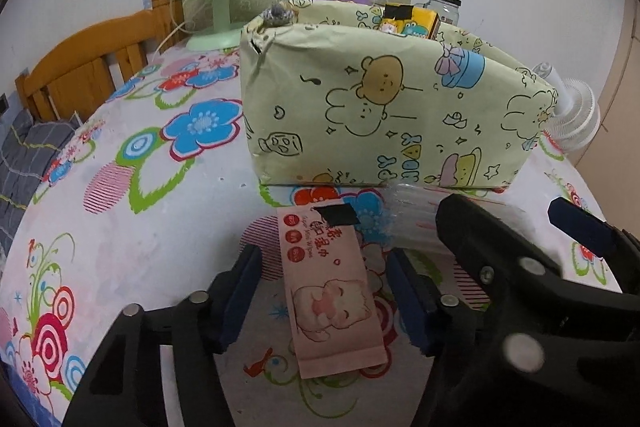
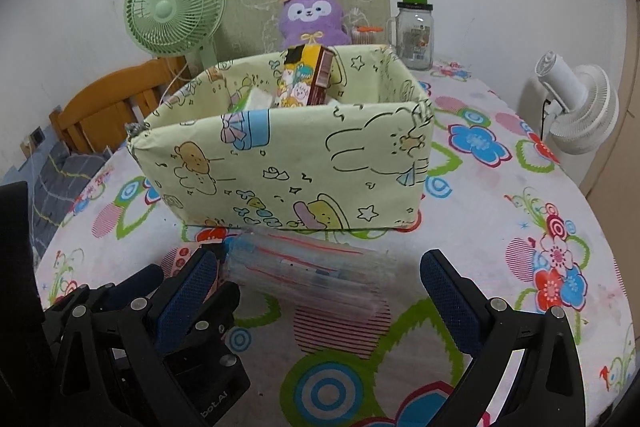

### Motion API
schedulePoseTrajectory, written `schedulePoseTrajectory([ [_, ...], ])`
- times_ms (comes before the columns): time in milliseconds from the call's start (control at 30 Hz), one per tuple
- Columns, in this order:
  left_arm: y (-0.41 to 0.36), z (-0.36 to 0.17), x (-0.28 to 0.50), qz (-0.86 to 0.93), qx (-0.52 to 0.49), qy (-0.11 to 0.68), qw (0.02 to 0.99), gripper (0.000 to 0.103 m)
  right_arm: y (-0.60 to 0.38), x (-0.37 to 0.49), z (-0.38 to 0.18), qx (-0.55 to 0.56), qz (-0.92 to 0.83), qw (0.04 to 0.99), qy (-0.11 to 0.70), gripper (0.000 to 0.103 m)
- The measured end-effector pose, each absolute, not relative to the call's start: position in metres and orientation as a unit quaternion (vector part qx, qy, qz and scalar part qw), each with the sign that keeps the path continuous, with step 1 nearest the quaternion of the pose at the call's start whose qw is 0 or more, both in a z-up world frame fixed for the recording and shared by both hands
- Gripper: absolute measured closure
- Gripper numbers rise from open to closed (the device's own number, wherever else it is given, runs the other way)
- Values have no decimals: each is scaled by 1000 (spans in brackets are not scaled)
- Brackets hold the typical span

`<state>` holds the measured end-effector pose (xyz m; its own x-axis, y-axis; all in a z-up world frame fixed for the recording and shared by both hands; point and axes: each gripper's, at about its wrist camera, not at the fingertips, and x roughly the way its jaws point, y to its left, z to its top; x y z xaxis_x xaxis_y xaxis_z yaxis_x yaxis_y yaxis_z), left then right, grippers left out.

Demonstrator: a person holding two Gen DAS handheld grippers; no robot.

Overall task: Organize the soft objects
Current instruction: 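Grasp the pink paper packet with left tool while right tool grasps the straw bag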

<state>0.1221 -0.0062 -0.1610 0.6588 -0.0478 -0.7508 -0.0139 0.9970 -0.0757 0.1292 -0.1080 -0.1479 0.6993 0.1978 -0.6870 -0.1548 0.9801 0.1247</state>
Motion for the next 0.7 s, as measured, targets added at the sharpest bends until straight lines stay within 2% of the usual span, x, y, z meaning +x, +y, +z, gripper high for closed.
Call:
schedulePoseTrajectory([
  [133,-9,-161,124,-6,-20,415,910,59,-106,136,-152,26,96,918,383,0],
  [167,-8,-161,125,-9,-20,416,909,60,-105,137,-152,26,97,918,384,0],
  [700,2,-161,131,-11,-24,418,908,61,-84,157,-169,5,90,902,421,0],
])
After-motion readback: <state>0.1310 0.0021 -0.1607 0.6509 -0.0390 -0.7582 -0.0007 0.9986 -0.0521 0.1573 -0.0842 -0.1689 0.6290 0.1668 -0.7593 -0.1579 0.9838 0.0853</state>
